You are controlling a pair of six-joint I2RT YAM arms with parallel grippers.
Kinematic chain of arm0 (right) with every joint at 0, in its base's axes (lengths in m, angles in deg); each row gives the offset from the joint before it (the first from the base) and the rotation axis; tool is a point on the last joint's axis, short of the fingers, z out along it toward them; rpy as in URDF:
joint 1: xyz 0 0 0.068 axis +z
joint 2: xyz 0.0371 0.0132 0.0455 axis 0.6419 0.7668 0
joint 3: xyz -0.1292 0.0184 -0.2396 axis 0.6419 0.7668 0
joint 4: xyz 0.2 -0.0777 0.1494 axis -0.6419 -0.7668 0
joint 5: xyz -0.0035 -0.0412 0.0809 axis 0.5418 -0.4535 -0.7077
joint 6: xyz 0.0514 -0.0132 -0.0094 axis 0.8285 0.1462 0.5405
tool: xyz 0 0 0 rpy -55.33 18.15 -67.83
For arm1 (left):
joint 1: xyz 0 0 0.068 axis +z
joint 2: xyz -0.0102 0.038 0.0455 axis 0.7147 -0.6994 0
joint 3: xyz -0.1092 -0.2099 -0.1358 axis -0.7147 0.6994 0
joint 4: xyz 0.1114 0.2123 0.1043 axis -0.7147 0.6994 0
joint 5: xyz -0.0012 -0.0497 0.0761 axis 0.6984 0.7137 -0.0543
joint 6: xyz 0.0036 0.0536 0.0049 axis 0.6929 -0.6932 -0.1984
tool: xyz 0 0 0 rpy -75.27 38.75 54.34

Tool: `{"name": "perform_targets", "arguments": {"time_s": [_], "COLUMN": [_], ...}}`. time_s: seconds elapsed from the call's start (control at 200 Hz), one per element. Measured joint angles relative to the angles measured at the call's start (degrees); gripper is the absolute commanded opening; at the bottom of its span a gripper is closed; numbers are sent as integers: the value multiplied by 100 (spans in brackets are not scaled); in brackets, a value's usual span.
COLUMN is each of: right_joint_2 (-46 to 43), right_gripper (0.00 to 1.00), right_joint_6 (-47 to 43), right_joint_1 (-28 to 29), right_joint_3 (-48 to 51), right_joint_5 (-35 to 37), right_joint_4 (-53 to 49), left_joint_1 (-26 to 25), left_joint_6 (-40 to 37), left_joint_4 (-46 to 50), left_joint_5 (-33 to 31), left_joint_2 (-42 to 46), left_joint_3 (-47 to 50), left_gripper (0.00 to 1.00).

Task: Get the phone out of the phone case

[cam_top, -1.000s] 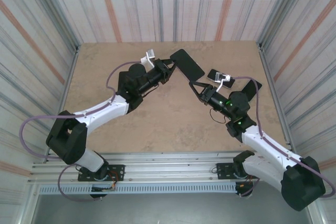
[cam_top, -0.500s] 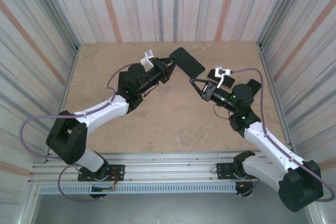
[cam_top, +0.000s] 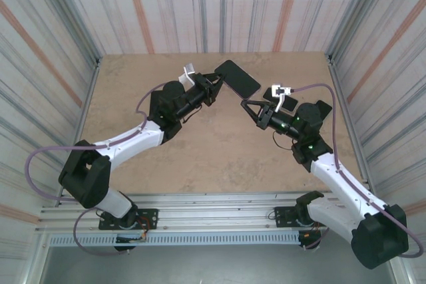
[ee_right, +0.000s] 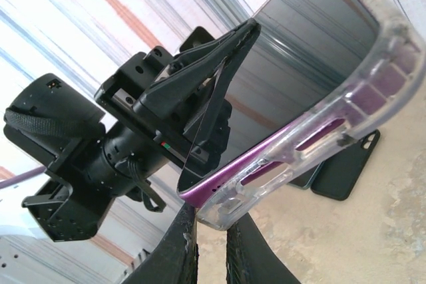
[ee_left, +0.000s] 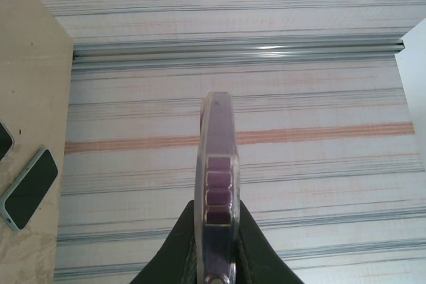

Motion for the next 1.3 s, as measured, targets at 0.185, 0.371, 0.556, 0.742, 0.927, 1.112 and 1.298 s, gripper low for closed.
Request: {"name": "perform_targets", "arguments": {"time_s": [0.185,0.371,0.556,0.742,0.927,1.112,1.298], "right_joint_2": [192,262,273,328,337,433,675], "right_gripper": [14,32,46,51,48,41,35], "right_joint_6": [66,109,-131,-778,-1873,-3115,-4256], "right_joint_1": [-122,-258,-627,-990,-1003,-986,-645], "right_joint_3": [-81,-87,-184,-485,-656,-946,-1351], "right_joint_5": [-243,-431,-678,-1215,-1790,-2269,-2612], "right_joint_4": [24,-177,-664,-1095,-1646,-2308,-2881], "left_joint_1": [13,114,385,595,894,1143,1178], "left_joint_6": [-116,-546,-1110,-1917,-3152,-4389,-5355], "left_joint_4": [39,278,437,835,1405,1875,2210], "left_joint_5": [-83,149,721,1593,2568,3609,4481], "left_joint_2": [0,4,35,140,326,452,452], "left_joint_3": [0,0,-52,-313,-756,-1239,-1537], "left_gripper": [0,0,0,0,0,0,0]}}
